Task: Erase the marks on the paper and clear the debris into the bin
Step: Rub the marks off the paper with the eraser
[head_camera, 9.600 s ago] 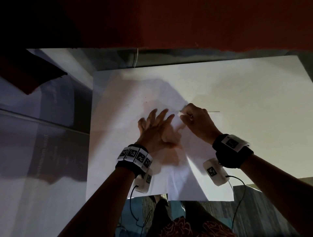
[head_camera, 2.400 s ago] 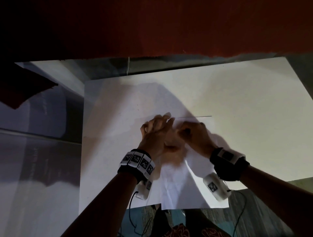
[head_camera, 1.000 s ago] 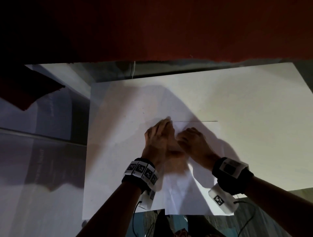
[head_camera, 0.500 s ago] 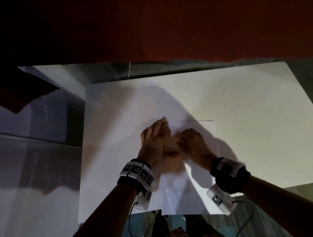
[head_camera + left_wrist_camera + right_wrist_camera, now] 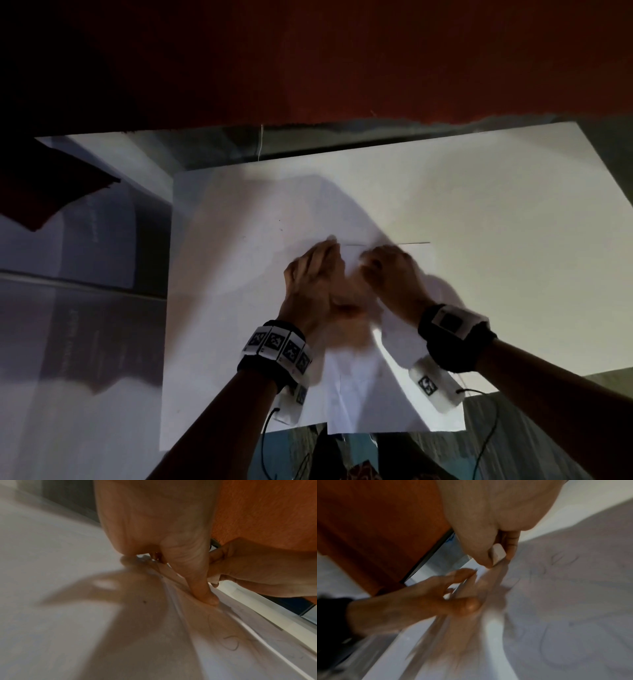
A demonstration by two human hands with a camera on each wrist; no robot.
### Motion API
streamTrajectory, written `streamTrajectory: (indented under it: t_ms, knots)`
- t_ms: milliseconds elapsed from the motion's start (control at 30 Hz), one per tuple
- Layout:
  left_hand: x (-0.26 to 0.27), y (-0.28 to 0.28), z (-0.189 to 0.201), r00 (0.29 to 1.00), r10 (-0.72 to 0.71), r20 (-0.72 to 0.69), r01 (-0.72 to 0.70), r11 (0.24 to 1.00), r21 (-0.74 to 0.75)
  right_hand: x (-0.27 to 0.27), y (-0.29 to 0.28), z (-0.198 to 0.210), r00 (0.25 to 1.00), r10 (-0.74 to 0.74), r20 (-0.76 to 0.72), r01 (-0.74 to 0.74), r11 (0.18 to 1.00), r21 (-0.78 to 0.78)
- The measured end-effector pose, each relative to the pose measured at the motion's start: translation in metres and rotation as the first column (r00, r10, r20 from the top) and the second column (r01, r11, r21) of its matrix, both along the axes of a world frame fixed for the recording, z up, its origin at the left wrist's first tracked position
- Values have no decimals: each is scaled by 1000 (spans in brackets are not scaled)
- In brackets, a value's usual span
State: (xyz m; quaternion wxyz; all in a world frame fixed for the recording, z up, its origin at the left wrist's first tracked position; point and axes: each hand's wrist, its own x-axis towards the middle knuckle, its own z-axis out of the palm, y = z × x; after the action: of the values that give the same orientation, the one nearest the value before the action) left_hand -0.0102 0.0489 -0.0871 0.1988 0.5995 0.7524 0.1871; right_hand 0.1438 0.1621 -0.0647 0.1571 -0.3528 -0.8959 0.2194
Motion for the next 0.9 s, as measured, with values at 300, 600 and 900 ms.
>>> streamTrajectory:
  t_ms: [300, 600, 900]
  knots:
    - [1, 2, 4, 1000, 5, 14, -5, 1000, -16, -17, -5, 5, 998, 41, 37, -34, 985, -171]
    - [2, 3, 5, 1000, 11, -4, -11, 999, -32, -21, -4, 3, 998, 68, -15, -70, 979, -193]
    - [1, 4, 4, 1000, 15, 9, -14, 997, -79, -12, 15, 12, 1000, -4, 5, 4, 986, -167]
